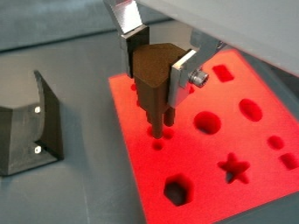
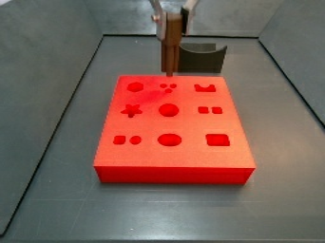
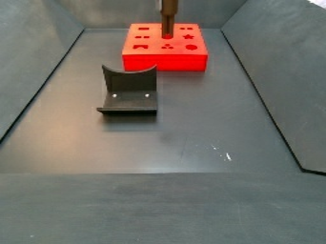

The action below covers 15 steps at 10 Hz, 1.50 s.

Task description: Insert the 3 prong object.

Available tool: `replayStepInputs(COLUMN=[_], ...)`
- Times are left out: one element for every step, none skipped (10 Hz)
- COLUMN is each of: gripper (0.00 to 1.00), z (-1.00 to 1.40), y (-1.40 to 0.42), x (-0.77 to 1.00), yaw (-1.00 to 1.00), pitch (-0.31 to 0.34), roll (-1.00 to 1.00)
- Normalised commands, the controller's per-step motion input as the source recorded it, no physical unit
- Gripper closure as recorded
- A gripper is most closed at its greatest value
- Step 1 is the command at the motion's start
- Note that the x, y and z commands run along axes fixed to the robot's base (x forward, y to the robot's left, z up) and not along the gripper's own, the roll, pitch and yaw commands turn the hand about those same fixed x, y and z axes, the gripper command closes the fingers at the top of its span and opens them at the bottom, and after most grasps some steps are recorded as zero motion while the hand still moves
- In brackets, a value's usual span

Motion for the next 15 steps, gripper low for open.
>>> replayStepInputs(gripper=[1.0,1.0,1.0,1.0,1.0,1.0,1.0,1.0,1.0,1.0,1.0,1.0,1.0,1.0,1.0], z=[0.06,-0.03,-0.23,-0.31,-0.3,-0.27,-0.25,-0.23,-0.2,0.11,0.28,0.27,0.0,-0.03,-0.12], y=[-0.2,-0.19,-0.16,-0.08,0.0,0.0,0.09,0.17,0.15,0.08,0.0,-0.05,0.0,0.0,-0.09], x=[0.05,0.36,0.63,0.65,0.51,0.31,0.17,0.0,-0.25,-0.16,-0.09,-0.04,-0.09,-0.05,-0.13], yaw=[0.0,-0.05,-0.13,-0.14,-0.23,-0.27,-0.25,-0.1,0.16,0.7,0.75,0.72,0.28,0.11,0.0], pitch=[-0.06,0.046,0.189,0.206,0.203,0.154,0.129,0.026,-0.083,-0.16,-0.181,-0.18,-0.106,-0.053,-0.006], roll=[0.11,0.31,0.41,0.39,0.31,0.24,0.14,0.0,-0.04,-0.08,0.0,0.0,0.01,0.05,0.12])
